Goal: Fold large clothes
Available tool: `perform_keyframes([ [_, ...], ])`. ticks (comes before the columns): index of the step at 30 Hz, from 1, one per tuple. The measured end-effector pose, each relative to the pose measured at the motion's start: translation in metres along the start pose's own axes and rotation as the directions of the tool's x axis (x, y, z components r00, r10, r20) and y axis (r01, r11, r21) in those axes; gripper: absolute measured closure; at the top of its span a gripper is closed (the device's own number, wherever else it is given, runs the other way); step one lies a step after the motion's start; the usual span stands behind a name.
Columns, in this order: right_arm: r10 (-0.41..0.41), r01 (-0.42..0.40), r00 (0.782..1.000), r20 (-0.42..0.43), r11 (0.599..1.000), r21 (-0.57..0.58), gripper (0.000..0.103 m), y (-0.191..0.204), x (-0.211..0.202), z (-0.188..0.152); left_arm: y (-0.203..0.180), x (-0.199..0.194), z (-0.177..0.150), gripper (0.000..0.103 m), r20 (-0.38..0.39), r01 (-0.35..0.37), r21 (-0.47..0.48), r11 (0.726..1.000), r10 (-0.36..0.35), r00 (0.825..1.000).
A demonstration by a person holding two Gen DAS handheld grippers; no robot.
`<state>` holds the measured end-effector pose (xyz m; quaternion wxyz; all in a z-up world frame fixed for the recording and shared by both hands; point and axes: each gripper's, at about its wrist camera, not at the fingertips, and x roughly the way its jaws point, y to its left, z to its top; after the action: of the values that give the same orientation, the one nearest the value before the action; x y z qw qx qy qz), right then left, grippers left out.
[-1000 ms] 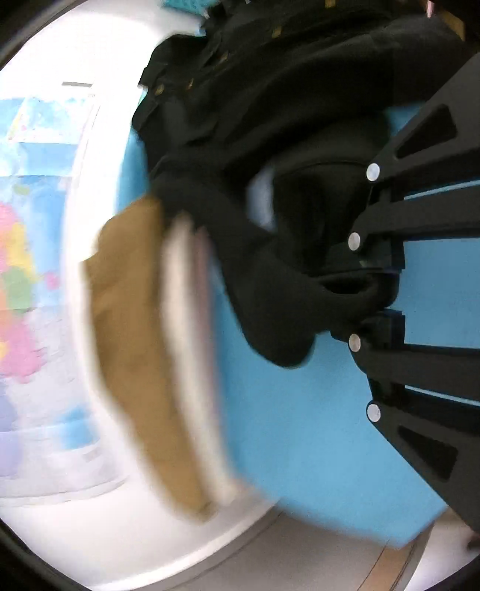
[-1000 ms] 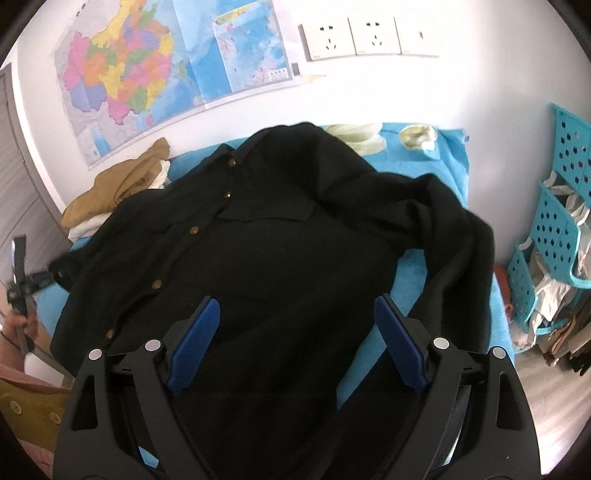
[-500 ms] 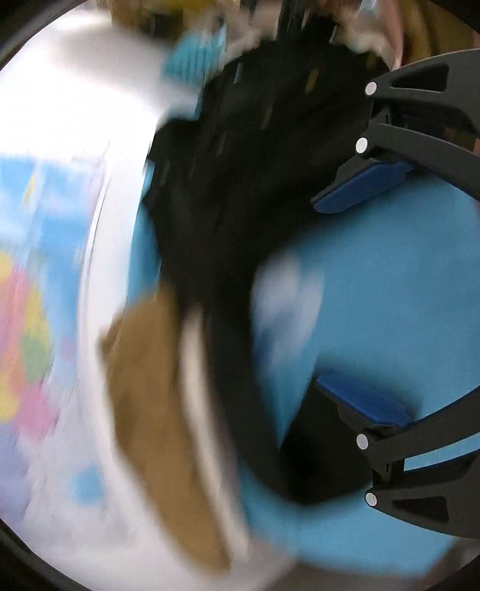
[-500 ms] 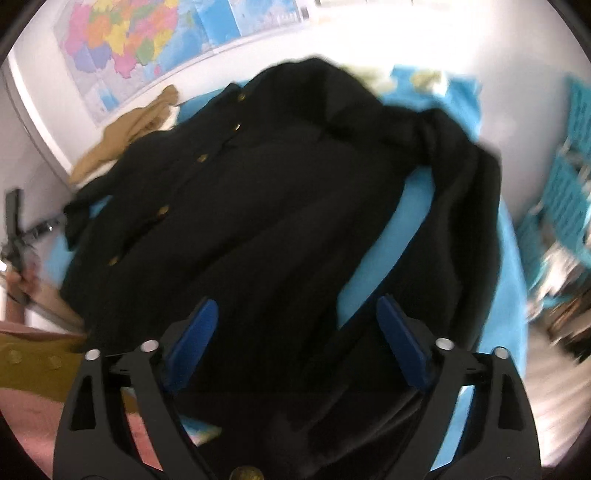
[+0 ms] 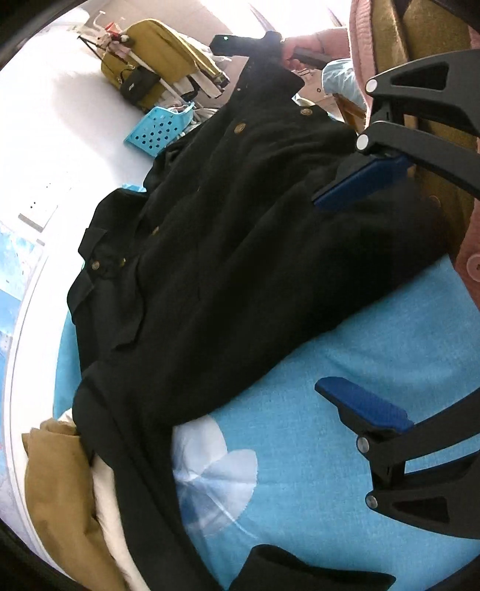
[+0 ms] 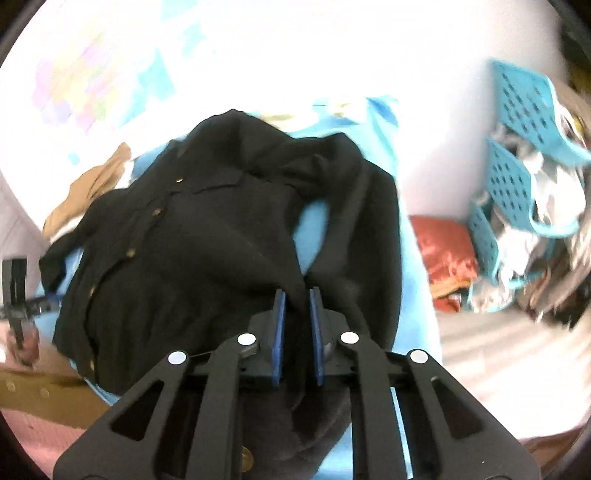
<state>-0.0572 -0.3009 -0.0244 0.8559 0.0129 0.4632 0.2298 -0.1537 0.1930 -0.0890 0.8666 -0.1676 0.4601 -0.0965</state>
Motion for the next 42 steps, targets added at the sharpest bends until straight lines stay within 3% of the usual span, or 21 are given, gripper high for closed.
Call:
perform_keyframes([
  [3, -0.039, 0.034, 0.997, -0.064, 0.997, -0.075, 0.080, 0.016, 0.017, -0.006, -0.002, 0.003, 0.006, 0.012, -0.005, -0.016, 0.028, 0.999, 0.017, 1.000],
  [5, -0.029, 0.020, 0.996, -0.086, 0.994, -0.104, 0.064, 0.019, 0.011, -0.001, -0.010, 0.004, 0.008, 0.018, -0.023, -0.045, 0.079, 0.996, 0.047, 0.999],
  [7, -0.042, 0.034, 0.998, -0.051, 0.990, -0.136, 0.042, 0.022, -0.006, 0.012, -0.014, 0.001, 0.015, 0.020, -0.027, -0.098, 0.112, 0.989, 0.102, 0.994],
  [10, -0.025, 0.031, 0.999, 0.037, 0.982, -0.186, 0.038, 0.037, -0.033, 0.039, -0.006, -0.025, 0.030, 0.019, 0.043, -0.139, 0.129, 0.982, 0.134, 0.990],
  [14, 0.056, -0.030, 0.993, 0.099, 0.969, -0.247, 0.029, 0.060, -0.030, 0.082, -0.012, -0.042, 0.072, 0.015, 0.154, -0.193, 0.171, 0.966, 0.167, 0.974],
  [17, 0.143, -0.120, 0.987, 0.080, 0.963, -0.241, 0.029, 0.069, 0.004, 0.127, -0.017, -0.037, 0.118, 0.015, 0.205, -0.217, 0.197, 0.956, 0.176, 0.963],
  [20, 0.236, -0.224, 0.971, 0.043, 0.956, -0.187, 0.029, 0.074, 0.050, 0.179, -0.015, -0.017, 0.171, 0.015, 0.217, -0.206, 0.206, 0.956, 0.161, 0.963],
  [23, 0.311, -0.312, 0.950, -0.018, 0.947, -0.081, 0.026, 0.077, 0.104, 0.232, -0.010, 0.013, 0.226, 0.015, 0.197, -0.199, 0.187, 0.962, 0.162, 0.967],
  [26, 0.327, -0.329, 0.940, -0.096, 0.944, -0.010, 0.022, 0.080, 0.157, 0.267, -0.001, 0.051, 0.278, 0.015, 0.164, -0.196, 0.158, 0.968, 0.170, 0.972],
  [31, 0.350, -0.331, 0.908, -0.231, 0.936, 0.117, 0.022, 0.078, 0.234, 0.295, 0.022, 0.107, 0.343, 0.015, 0.052, -0.125, 0.023, 0.992, 0.124, 0.991],
  [34, 0.429, -0.388, 0.852, -0.300, 0.902, 0.190, 0.018, 0.078, 0.263, 0.297, 0.022, 0.144, 0.369, 0.015, -0.009, -0.171, 0.034, 0.985, 0.171, 0.985],
  [36, 0.428, -0.388, 0.841, -0.332, 0.903, 0.183, 0.017, 0.084, 0.273, 0.296, 0.019, 0.167, 0.376, 0.015, -0.064, -0.183, 0.070, 0.981, 0.187, 0.980],
  [38, 0.474, -0.442, 0.803, -0.361, 0.880, 0.173, 0.024, 0.090, 0.281, 0.295, 0.015, 0.190, 0.376, 0.015, -0.132, -0.200, 0.116, 0.973, 0.214, 0.968],
  [39, 0.484, -0.468, 0.794, -0.368, 0.873, 0.138, 0.047, 0.096, 0.279, 0.295, 0.012, 0.200, 0.373, 0.017, -0.166, -0.197, 0.140, 0.970, 0.220, 0.961],
  [40, 0.466, -0.468, 0.806, -0.366, 0.879, 0.089, 0.063, 0.101, 0.276, 0.295, 0.009, 0.207, 0.368, 0.030, -0.192, -0.175, 0.165, 0.971, 0.206, 0.960],
  [41, 0.432, -0.462, 0.828, -0.359, 0.887, 0.003, 0.067, 0.109, 0.270, 0.295, 0.007, 0.210, 0.366, 0.042, -0.198, -0.159, 0.181, 0.970, 0.195, 0.961],
  [42, 0.416, -0.460, 0.839, -0.351, 0.886, -0.049, 0.080, 0.114, 0.265, 0.297, 0.002, 0.208, 0.363, 0.042, -0.179, -0.173, 0.210, 0.962, 0.212, 0.961],
])
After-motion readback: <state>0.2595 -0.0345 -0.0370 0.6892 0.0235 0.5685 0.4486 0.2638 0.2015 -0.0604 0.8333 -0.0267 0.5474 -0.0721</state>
